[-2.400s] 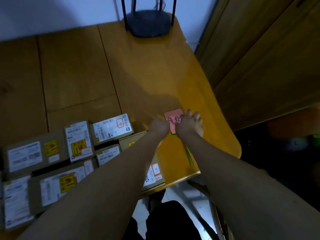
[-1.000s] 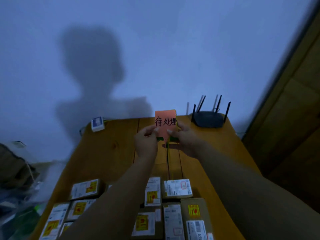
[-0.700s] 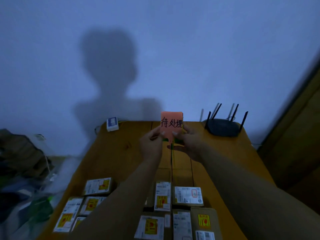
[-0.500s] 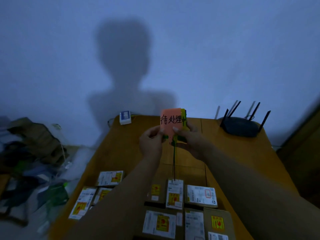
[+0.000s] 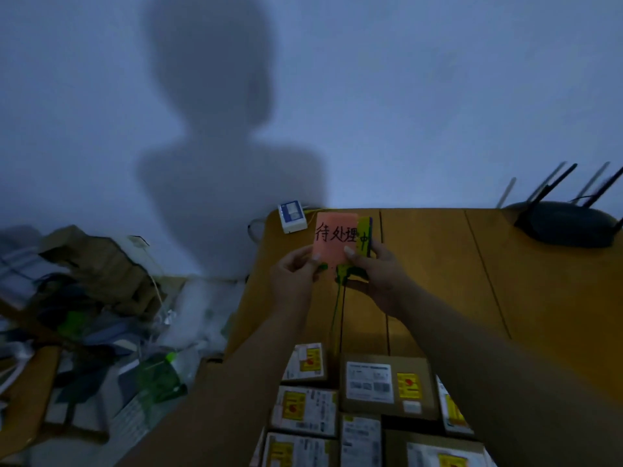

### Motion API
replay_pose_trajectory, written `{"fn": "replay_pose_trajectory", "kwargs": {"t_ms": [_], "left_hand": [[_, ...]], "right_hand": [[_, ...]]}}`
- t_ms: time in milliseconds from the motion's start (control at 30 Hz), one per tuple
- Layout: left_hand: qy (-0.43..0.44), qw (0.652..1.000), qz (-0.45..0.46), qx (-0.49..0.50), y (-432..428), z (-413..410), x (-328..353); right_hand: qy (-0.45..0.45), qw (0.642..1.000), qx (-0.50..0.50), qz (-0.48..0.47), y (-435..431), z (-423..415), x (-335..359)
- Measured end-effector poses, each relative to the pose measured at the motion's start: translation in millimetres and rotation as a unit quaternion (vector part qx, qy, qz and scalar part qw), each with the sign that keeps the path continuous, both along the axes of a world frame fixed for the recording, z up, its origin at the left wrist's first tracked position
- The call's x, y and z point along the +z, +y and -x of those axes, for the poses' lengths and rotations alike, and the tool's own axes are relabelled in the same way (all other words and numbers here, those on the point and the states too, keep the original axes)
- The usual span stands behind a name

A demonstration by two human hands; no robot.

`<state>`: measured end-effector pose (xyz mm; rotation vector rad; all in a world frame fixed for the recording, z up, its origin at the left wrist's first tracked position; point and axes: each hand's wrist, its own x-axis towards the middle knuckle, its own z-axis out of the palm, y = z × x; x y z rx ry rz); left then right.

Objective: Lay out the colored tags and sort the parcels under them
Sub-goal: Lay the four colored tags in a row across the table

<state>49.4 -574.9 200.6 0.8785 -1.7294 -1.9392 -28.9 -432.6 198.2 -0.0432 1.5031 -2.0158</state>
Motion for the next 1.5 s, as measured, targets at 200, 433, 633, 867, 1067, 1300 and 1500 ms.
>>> {"fn": "replay_pose_trajectory", "kwargs": {"t_ms": [200, 433, 633, 867, 1067, 1300, 1500], "left_hand": [[-0.038, 0.999, 0.006, -0.013, -73.4, 9.3, -53.0], [-0.087, 0.991, -0.055, 0.081, -139.9, 22.5, -127.4], [-0.149, 0.98, -0.057, 0.121, -190.4, 50.5, -193.1], [-0.216, 0.968, 0.067, 0.11, -216.8, 82.7, -242.5], [-0.268, 0.901, 0.342, 0.022, -222.2, 64.7, -266.3], [-0.277, 0.699, 0.599, -0.275, -224.7, 50.2, -282.9], [-0.307, 0.717, 0.571, -0.255, -224.2, 64.3, -279.4]], "right_hand": [[-0.043, 0.999, -0.031, 0.002, -61.3, 3.9, -67.3], [-0.089, 0.994, -0.052, -0.036, -81.0, 12.4, -145.6], [-0.095, 0.993, -0.041, -0.062, -88.6, 17.2, -197.4], [-0.095, 0.993, -0.044, -0.058, -112.1, 39.0, -220.7], [-0.102, 0.993, -0.048, -0.04, -122.2, 56.9, -223.9], [-0.107, 0.992, -0.05, -0.035, -120.2, 61.2, -228.7], [-0.111, 0.992, -0.051, -0.037, -117.6, 65.4, -226.0]]}}
